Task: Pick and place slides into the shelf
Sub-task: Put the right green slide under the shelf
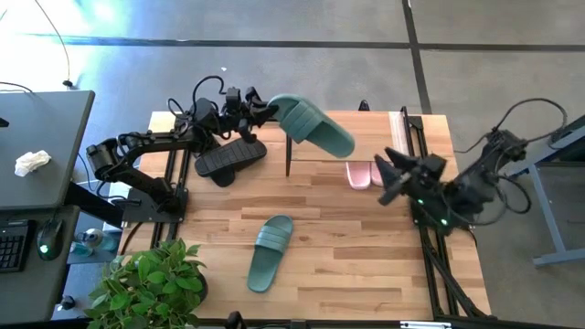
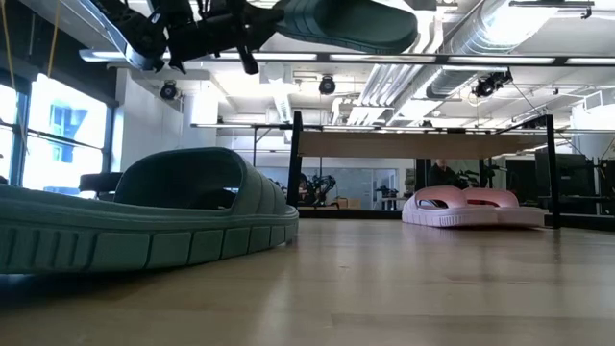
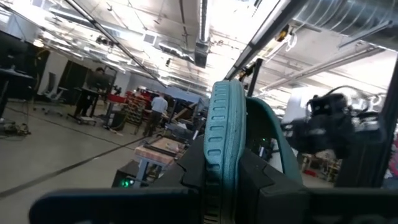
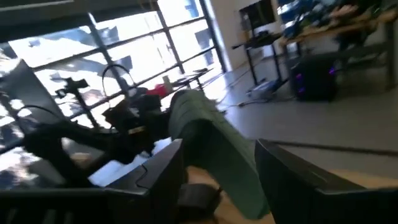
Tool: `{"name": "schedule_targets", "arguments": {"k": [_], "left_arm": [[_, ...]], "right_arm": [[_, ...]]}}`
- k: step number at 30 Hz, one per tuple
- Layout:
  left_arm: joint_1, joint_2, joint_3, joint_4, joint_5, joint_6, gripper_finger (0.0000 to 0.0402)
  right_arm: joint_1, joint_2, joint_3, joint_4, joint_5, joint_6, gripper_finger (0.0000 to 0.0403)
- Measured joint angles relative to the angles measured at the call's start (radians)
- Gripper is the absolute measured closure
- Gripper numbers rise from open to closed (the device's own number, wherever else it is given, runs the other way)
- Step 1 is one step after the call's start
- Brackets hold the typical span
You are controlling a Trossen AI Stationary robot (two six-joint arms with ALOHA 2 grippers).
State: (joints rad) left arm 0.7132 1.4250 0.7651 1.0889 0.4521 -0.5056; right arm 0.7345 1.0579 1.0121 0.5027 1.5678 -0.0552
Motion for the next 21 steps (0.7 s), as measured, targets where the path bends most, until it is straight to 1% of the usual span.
{"name": "schedule_targets", "arguments": {"k": [3,5,6,7,8,9,11,13,17,19,21], "left_arm": [[0.000,0.000,0.000,0.001,0.019,-0.001,0.0372],[0.000,0.000,0.000,0.001,0.040,-0.002,0.0372],[0.000,0.000,0.000,0.001,0.053,-0.002,0.0372],[0.000,0.000,0.000,0.000,0.062,-0.002,0.0372],[0.000,0.000,0.000,0.000,0.069,-0.002,0.0372],[0.000,0.000,0.000,0.000,0.074,-0.003,0.0372],[0.000,0.000,0.000,-0.003,0.081,-0.003,0.0372],[0.000,0.000,0.000,-0.011,0.090,-0.003,0.0372],[0.000,0.000,0.000,-0.016,0.096,-0.003,0.0372],[0.000,0.000,0.000,-0.016,0.097,-0.003,0.0371],[0.000,0.000,0.000,-0.016,0.098,-0.002,0.0369]], "right_arm": [[0.066,-0.076,-0.163,-0.075,0.000,0.300,0.0226],[0.072,-0.079,-0.272,-0.101,-0.050,0.479,0.0233],[0.057,-0.065,-0.318,-0.102,-0.108,0.558,0.0236],[0.037,-0.044,-0.351,-0.104,-0.191,0.625,0.0239],[0.011,-0.017,-0.377,-0.112,-0.275,0.685,0.0241],[-0.016,0.012,-0.390,-0.112,-0.334,0.737,0.0243],[-0.074,0.080,-0.387,-0.094,-0.454,0.828,0.0244],[-0.129,0.164,-0.366,-0.126,-0.589,0.882,0.0244],[-0.217,0.294,-0.270,-0.188,-0.824,0.898,0.0244],[-0.252,0.347,-0.221,-0.282,-0.906,0.881,0.0244],[-0.283,0.372,-0.174,-0.397,-0.956,0.870,0.0245]]}}
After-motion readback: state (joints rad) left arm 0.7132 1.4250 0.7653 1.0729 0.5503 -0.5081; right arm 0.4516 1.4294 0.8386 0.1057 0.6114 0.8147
